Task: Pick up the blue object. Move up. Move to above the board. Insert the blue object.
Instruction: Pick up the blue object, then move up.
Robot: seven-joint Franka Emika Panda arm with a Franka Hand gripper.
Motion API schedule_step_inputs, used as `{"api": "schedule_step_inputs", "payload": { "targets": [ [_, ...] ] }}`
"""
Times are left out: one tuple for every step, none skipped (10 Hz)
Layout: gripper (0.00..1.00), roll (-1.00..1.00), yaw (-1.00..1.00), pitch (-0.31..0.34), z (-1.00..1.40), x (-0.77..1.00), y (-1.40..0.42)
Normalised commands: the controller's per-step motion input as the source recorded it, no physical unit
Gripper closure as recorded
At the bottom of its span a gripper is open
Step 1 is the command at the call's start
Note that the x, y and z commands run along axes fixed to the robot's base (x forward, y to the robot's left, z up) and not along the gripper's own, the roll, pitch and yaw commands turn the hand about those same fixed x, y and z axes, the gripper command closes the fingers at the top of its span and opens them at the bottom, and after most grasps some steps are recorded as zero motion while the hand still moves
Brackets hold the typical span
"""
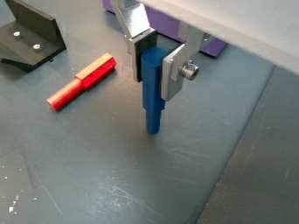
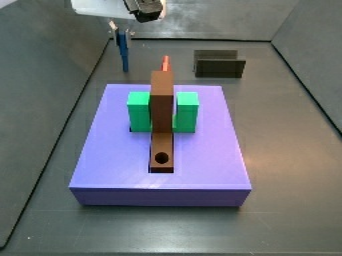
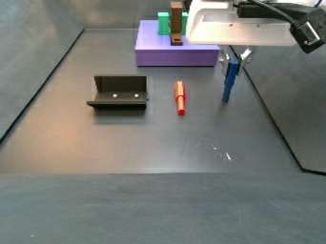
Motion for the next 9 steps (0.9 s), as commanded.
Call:
{"api": "schedule_step_inputs", "payload": {
  "targets": [
    [1.00, 0.00, 0.00, 0.000, 0.00, 0.00, 0.00],
    [1.00, 0.00, 0.00, 0.000, 0.00, 0.00, 0.00],
    [1.00, 0.00, 0.00, 0.000, 0.00, 0.00, 0.00],
    [1.00, 0.00, 0.00, 0.000, 0.00, 0.00, 0.00],
    [1.00, 0.00, 0.00, 0.000, 0.00, 0.00, 0.00],
    [1.00, 0.00, 0.00, 0.000, 0.83, 0.00, 0.00],
    [1.00, 0.00, -0.01, 0.033, 0.80, -0.02, 0.00],
    [1.00, 0.00, -0.01, 0.073, 0.68, -0.06, 0.00],
    [1.00, 0.01, -0.01, 0.049, 0.32, -0.02, 0.01]
  ]
}}
